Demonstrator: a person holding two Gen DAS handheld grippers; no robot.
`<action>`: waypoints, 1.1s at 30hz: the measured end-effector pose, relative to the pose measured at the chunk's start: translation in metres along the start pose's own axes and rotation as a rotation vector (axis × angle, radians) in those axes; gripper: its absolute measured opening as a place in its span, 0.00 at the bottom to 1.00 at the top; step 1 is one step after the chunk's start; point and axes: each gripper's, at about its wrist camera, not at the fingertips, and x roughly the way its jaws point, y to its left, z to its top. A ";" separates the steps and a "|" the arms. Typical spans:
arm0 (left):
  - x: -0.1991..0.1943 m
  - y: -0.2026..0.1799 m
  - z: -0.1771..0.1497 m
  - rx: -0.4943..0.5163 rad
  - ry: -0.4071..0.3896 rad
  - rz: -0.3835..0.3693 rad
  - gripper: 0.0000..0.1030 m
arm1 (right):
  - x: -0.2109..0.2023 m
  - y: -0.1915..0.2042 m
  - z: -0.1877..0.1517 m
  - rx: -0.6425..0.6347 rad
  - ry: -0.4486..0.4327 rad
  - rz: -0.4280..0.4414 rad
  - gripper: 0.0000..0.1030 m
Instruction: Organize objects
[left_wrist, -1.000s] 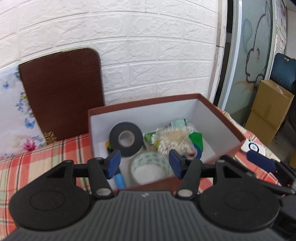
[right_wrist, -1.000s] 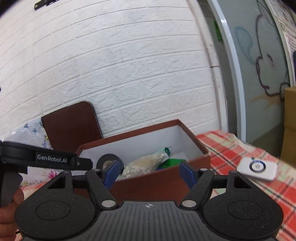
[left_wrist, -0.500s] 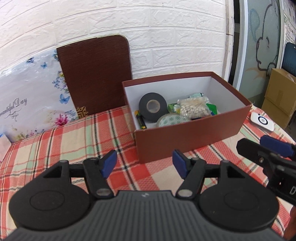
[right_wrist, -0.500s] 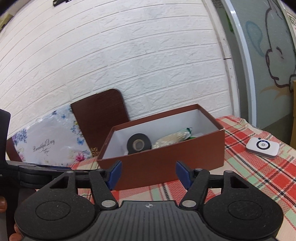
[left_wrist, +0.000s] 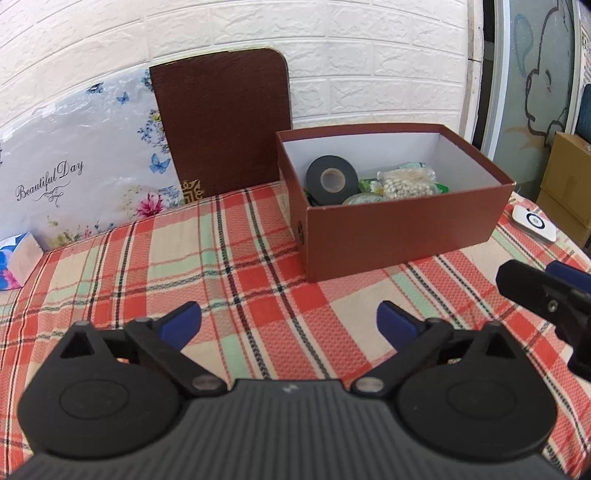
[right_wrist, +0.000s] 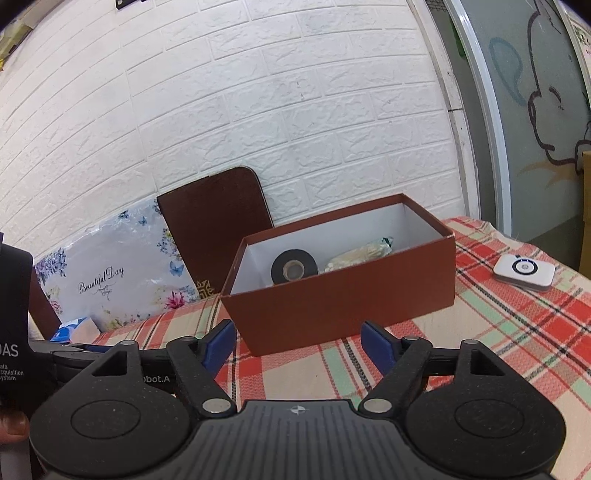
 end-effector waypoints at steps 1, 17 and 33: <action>0.000 0.001 -0.003 0.001 0.004 0.001 1.00 | 0.001 0.001 -0.001 0.002 0.006 -0.001 0.75; -0.010 0.010 -0.016 0.008 0.007 0.035 1.00 | -0.002 0.023 -0.007 0.002 0.023 0.021 0.79; -0.015 0.005 -0.013 0.000 -0.008 0.089 1.00 | -0.008 0.025 -0.006 -0.023 -0.017 0.016 0.79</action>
